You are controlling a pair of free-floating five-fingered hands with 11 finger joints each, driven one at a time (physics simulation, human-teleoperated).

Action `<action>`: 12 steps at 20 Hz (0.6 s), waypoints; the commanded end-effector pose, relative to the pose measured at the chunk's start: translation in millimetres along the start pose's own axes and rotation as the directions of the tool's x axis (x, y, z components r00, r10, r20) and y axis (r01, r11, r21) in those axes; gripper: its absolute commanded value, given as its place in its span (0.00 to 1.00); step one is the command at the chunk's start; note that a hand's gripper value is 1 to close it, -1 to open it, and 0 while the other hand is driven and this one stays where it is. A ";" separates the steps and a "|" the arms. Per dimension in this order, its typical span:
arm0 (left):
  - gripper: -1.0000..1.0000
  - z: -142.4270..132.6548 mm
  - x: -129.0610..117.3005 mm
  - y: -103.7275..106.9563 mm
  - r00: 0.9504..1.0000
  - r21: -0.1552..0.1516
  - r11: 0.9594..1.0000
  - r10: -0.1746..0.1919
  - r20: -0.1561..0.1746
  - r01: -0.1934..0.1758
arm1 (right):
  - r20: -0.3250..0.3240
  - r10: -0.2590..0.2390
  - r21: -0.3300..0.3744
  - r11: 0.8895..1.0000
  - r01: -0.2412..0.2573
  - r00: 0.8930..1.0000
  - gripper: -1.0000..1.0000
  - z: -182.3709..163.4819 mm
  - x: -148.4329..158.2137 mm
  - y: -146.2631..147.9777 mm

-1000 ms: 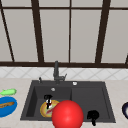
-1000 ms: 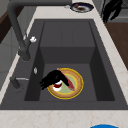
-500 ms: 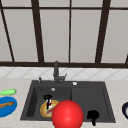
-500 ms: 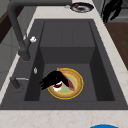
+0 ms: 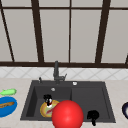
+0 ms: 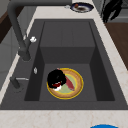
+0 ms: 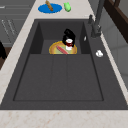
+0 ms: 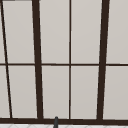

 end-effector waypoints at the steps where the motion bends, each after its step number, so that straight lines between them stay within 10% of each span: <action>1: 1.00 0.1 -1.7 -0.1 1.000 0.000 1.000 0.000 0.000 0.000 | 0.000 0.000 0.000 1.000 0.000 1.000 0.50 0.0 0.0 0.0; 12: 1.00 1.6 12.5 15.2 0.999 -0.005 1.000 -0.020 -0.036 0.020 | 0.000 0.000 0.000 1.000 0.000 1.000 0.50 0.0 0.0 0.0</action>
